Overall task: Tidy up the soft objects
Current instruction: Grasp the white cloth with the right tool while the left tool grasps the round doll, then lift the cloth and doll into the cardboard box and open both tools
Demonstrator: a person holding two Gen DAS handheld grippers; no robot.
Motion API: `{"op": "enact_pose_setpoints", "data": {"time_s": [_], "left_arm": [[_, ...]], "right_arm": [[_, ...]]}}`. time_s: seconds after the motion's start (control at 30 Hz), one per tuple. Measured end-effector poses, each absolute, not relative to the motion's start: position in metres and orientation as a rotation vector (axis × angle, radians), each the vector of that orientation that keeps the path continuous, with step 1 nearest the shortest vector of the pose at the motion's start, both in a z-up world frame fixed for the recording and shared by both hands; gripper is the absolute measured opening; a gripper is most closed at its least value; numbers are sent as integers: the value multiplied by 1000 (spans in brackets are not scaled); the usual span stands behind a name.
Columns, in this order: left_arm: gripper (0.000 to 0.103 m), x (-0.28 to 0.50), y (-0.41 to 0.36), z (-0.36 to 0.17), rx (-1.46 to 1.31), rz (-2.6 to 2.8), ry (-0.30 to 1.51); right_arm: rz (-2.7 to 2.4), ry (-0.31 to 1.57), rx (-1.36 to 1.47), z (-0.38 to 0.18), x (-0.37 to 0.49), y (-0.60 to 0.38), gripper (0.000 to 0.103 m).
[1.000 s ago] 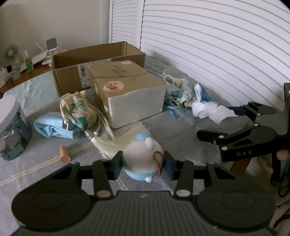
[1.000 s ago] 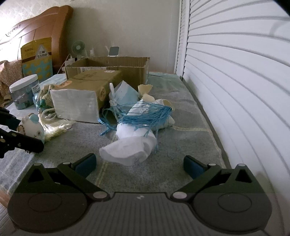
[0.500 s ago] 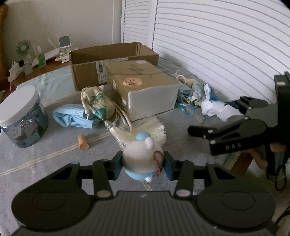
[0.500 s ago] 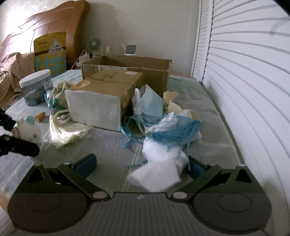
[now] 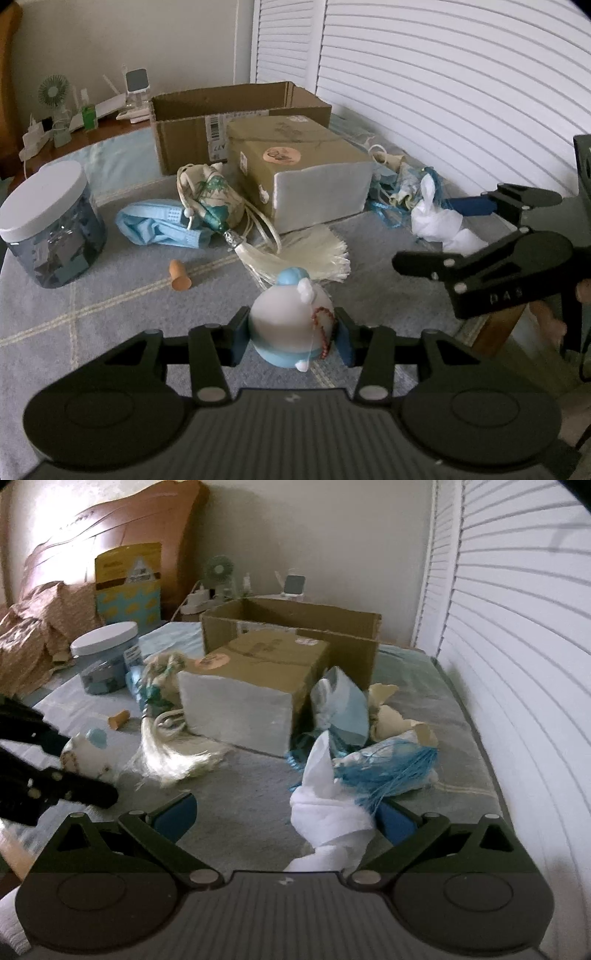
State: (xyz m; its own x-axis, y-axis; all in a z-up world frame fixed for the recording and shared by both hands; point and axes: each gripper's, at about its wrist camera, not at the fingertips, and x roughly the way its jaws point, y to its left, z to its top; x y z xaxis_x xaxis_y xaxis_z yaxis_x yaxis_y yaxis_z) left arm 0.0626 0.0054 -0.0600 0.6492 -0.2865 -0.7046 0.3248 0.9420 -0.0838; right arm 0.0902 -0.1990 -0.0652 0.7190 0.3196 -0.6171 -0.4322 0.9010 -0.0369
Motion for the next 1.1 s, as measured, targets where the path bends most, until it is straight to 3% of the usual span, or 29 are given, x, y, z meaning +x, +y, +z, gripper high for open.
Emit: {"op": "enact_pose_setpoints", "data": {"time_s": [0.57,0.67,0.73,0.8,1.1], "left_arm": [[47,63,8,-64,35,-353,786],[46,65,8,-64,31,-356,787],[46,64,8,-63,31,-361,785],[45,63,9,-62,35,-361,783],[45,58,13,-50,52,-393,773]], "right_arm": [[401,693,-144,-65,94,-209,83],[375,692,-167,-65,95,-202,73],[349,710,-176,-66,97,-201,55],[330,721,-183,-65,97,-202,48],[379,731,-182,-48,72,-206,47]]}}
